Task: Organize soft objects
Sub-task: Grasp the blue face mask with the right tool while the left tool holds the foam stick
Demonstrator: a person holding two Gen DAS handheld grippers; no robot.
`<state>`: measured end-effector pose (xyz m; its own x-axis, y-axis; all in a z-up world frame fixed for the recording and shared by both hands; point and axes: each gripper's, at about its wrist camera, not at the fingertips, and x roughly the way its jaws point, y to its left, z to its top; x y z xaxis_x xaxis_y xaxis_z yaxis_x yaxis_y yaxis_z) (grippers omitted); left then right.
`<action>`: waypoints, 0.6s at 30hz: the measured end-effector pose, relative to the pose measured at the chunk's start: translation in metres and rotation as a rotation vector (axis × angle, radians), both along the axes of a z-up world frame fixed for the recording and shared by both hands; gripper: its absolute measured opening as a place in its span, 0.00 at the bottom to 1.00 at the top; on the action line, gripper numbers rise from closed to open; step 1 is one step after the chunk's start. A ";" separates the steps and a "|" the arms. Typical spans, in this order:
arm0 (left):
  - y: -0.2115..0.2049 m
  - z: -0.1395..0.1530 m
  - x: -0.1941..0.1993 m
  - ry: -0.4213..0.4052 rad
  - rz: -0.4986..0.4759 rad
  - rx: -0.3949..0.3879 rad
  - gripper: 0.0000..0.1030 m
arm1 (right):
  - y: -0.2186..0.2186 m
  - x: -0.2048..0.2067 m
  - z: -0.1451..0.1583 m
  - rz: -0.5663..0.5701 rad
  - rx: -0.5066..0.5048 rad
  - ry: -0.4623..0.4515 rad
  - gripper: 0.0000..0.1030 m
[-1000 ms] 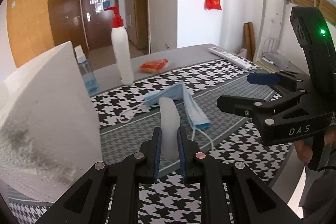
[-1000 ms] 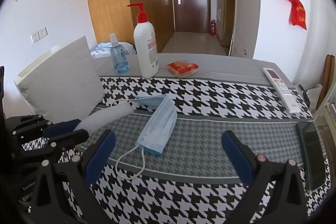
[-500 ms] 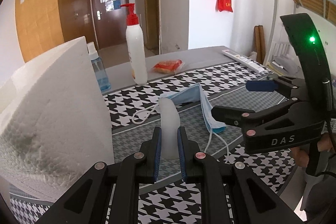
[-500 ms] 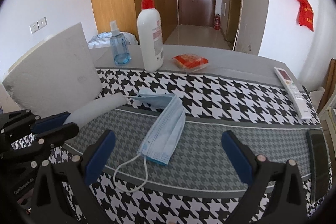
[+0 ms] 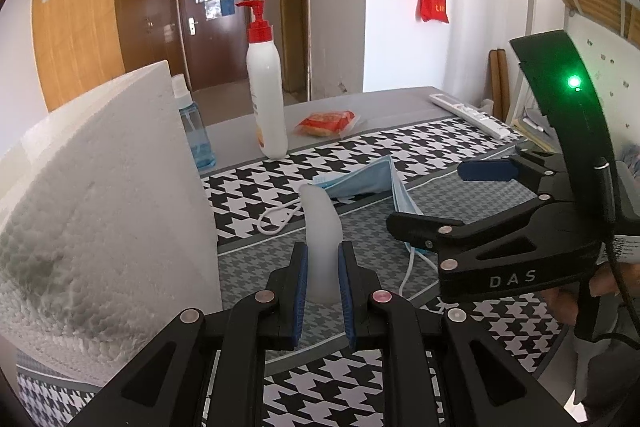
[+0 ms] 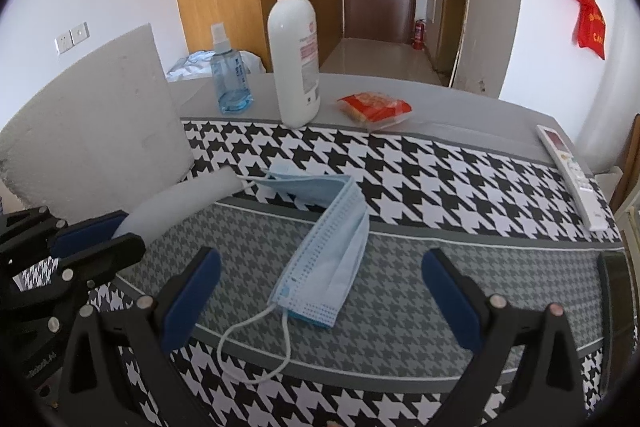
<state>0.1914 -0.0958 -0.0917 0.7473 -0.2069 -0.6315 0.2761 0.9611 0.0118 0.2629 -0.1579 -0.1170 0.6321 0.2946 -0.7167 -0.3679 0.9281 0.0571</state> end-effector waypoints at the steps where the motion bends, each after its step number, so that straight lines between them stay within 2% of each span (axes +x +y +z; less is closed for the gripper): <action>1: 0.000 0.000 0.001 0.001 0.001 0.000 0.16 | 0.000 0.001 -0.001 0.000 0.000 0.003 0.99; 5: 0.001 -0.002 0.001 0.003 -0.001 -0.002 0.16 | 0.001 0.006 -0.006 0.002 0.000 0.022 0.91; 9: 0.001 -0.002 0.001 0.004 -0.006 -0.002 0.16 | 0.002 0.010 -0.010 -0.001 -0.005 0.041 0.90; 10: 0.001 -0.002 0.002 0.005 -0.006 -0.004 0.16 | 0.002 0.012 -0.011 -0.002 -0.006 0.048 0.86; 16: 0.003 -0.003 0.003 0.007 -0.006 -0.008 0.16 | 0.004 0.020 -0.017 -0.017 -0.025 0.066 0.84; 18: 0.003 -0.004 0.003 0.009 -0.005 -0.008 0.16 | 0.005 0.023 -0.017 -0.019 -0.030 0.068 0.80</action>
